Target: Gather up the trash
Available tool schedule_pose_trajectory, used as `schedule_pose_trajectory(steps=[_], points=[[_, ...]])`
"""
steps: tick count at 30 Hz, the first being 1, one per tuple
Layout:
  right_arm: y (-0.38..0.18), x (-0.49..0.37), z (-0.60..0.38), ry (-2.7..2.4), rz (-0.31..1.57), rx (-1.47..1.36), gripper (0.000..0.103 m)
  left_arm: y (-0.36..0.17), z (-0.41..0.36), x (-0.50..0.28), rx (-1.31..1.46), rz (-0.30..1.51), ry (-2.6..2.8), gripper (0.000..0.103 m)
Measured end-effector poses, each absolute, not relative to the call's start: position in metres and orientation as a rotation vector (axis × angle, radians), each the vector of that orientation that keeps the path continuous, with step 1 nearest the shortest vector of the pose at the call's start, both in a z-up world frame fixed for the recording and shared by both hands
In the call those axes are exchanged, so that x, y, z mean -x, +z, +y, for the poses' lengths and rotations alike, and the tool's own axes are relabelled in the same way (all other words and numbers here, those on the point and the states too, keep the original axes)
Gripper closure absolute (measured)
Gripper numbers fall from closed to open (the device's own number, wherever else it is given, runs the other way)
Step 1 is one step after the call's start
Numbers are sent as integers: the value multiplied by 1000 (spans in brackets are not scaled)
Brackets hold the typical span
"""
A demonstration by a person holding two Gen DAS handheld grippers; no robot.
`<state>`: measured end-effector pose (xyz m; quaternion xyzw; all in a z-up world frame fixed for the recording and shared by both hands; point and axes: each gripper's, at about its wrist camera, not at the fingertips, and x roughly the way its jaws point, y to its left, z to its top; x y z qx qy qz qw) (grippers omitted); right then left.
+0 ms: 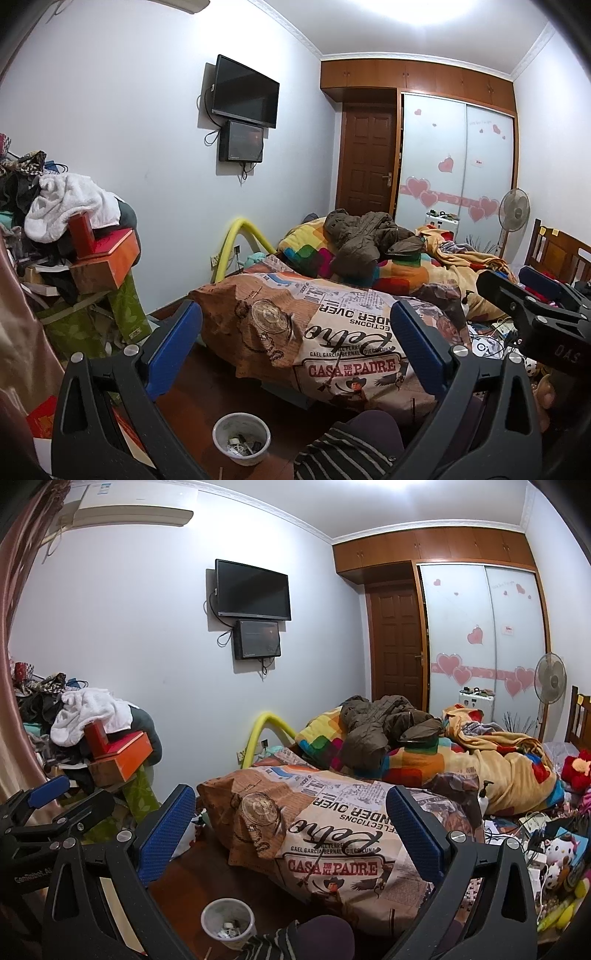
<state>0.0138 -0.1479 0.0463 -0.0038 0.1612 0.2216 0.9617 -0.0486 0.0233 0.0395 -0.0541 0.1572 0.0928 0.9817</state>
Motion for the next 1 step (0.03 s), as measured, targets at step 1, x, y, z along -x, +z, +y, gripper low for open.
schedule_pose_trajectory(steps=[1], points=[[45, -15, -148, 448, 330, 6, 0, 38, 24, 47, 109, 321, 187, 1]])
